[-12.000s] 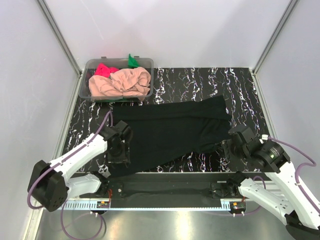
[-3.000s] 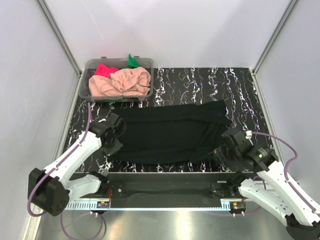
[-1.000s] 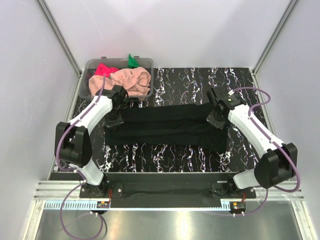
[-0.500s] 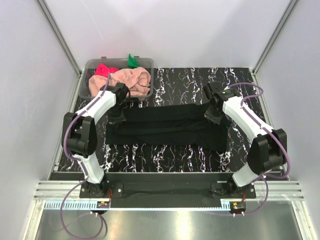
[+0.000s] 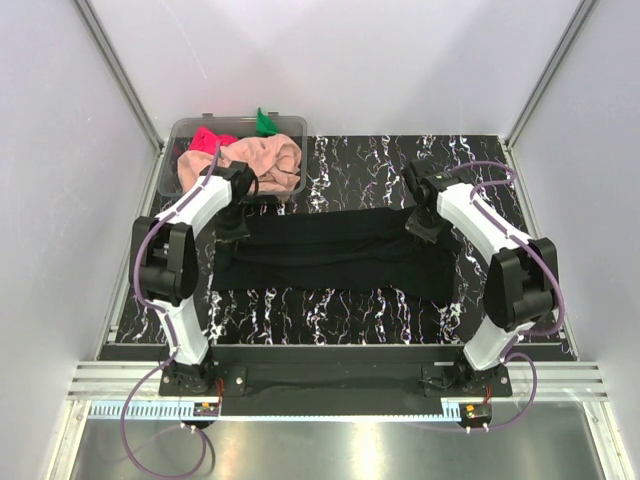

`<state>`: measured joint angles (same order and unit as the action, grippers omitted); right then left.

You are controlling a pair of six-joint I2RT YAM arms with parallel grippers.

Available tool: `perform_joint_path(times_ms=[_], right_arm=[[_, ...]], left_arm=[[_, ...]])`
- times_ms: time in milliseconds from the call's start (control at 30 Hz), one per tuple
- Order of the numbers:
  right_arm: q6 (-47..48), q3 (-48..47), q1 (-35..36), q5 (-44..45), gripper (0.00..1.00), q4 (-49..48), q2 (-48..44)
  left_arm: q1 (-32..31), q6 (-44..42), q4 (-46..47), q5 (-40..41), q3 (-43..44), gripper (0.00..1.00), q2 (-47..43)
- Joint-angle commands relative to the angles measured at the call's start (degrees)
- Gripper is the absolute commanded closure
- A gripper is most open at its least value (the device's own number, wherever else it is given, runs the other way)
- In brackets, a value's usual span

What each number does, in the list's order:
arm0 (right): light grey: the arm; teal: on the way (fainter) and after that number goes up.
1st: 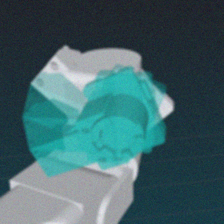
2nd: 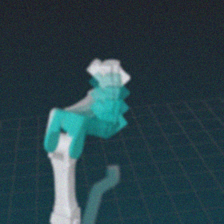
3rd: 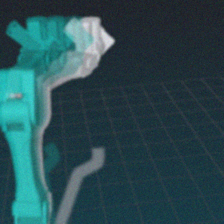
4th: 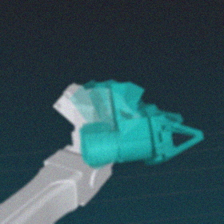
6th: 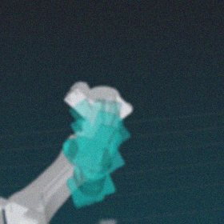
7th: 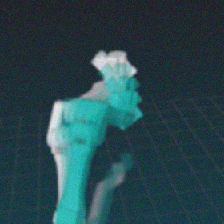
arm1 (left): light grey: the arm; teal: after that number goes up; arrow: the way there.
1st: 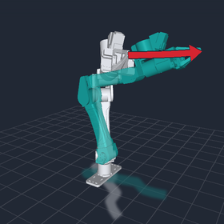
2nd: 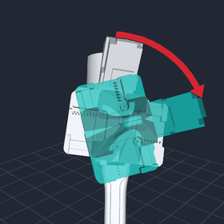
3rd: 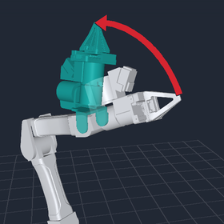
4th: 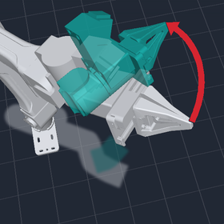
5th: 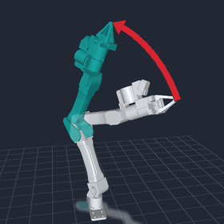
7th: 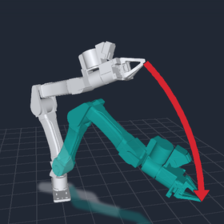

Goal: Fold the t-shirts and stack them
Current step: Fold the tshirt

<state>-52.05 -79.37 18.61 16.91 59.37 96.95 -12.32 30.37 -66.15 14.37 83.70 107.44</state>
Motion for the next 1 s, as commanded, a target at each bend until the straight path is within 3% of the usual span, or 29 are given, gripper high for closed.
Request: perform_joint_path(times_ms=[0,67,100,667,967], right_arm=[[1.3,-3.5,-0.4,2.6,0.94,-0.8,1.8],[1.0,-4.2,-0.4,3.1,0.92,-0.8,2.8],[1.1,-4.4,-0.5,3.3,0.90,-0.8,3.0],[3.0,-8.8,-0.9,6.6,0.85,-0.8,8.1],[2.9,-16.1,-0.9,10.6,0.79,0.0,11.9]], left_arm=[[0.5,-1.6,-0.1,-0.1,3.2,0.69,1.1],[0.6,-1.8,-0.4,-0.1,3.9,0.57,2.0],[0.6,-1.7,-0.4,-0.1,4.2,0.56,2.0],[1.3,-1.8,-1.3,2.0,8.3,0.55,3.7],[1.0,-2.3,-2.4,-0.7,17.5,0.55,3.4]])
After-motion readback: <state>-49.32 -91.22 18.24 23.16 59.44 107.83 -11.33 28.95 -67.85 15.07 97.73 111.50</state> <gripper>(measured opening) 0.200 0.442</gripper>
